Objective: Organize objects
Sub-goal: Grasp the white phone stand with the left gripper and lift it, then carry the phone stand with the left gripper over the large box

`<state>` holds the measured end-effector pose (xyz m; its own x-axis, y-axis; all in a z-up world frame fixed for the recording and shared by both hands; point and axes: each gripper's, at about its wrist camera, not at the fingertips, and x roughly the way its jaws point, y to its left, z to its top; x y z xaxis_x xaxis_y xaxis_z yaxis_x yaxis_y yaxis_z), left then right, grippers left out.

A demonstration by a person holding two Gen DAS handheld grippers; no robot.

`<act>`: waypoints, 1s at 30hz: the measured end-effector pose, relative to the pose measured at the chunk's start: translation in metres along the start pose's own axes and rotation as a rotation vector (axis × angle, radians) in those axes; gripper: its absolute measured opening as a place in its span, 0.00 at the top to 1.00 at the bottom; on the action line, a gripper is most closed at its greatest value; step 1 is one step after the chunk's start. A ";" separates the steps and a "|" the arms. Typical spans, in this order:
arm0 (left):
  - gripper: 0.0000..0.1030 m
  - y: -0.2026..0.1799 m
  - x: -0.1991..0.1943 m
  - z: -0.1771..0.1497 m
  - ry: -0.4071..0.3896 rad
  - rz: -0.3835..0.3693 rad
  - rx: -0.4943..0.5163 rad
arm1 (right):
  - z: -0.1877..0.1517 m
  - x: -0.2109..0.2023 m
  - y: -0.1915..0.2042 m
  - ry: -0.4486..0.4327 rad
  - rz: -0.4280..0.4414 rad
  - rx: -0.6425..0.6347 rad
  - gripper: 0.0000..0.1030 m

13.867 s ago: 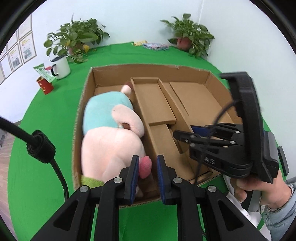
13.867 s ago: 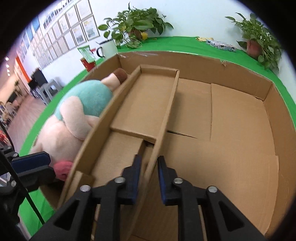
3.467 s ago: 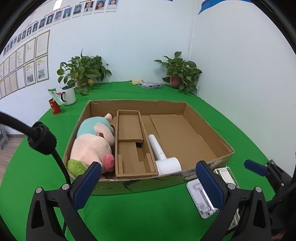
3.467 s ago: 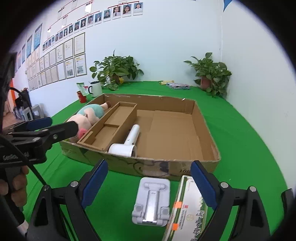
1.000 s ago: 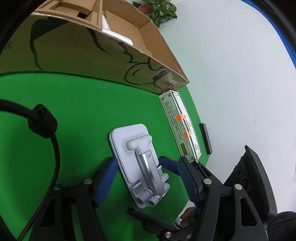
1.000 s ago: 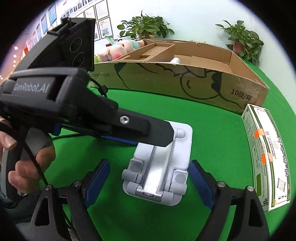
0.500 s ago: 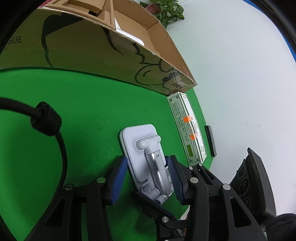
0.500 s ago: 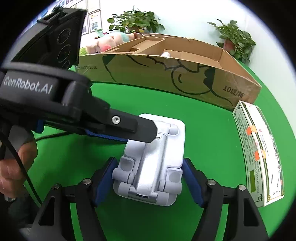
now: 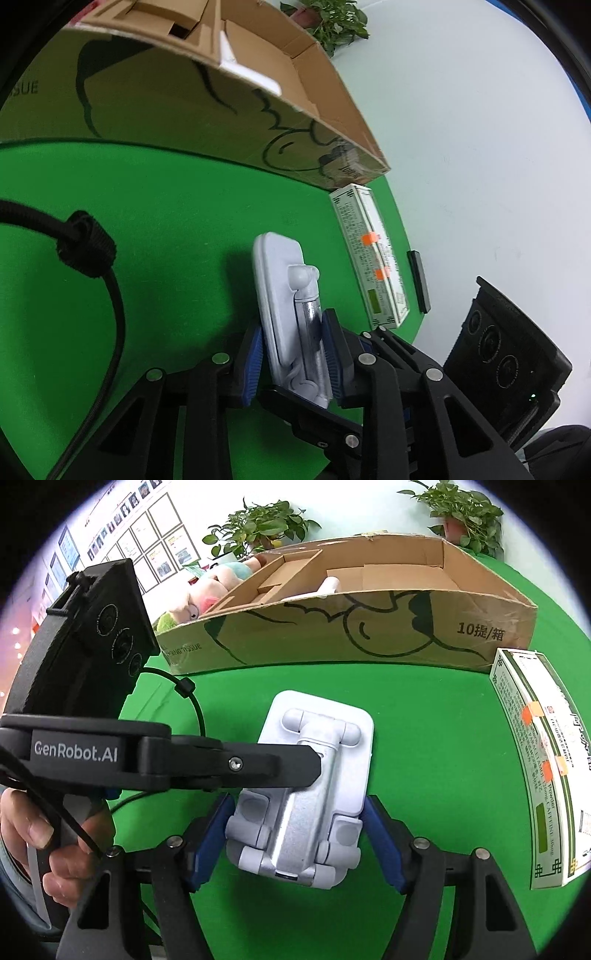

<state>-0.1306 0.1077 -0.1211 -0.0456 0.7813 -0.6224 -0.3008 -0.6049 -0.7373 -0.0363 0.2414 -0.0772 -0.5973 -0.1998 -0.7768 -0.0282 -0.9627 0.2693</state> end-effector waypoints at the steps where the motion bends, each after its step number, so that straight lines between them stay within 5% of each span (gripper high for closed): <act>1: 0.77 -0.003 -0.001 0.000 -0.004 -0.003 0.004 | 0.001 -0.001 0.001 -0.004 0.008 0.004 0.32; 18: 0.80 -0.097 -0.051 0.030 -0.127 0.027 0.181 | 0.039 -0.049 0.015 -0.219 -0.028 -0.109 0.37; 30: 0.80 -0.129 -0.096 0.052 -0.168 0.058 0.276 | 0.072 -0.065 0.004 -0.312 -0.020 -0.111 0.37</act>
<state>-0.1369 0.1193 0.0474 -0.2198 0.7752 -0.5922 -0.5392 -0.6025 -0.5885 -0.0552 0.2634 0.0154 -0.8148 -0.1314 -0.5647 0.0346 -0.9833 0.1789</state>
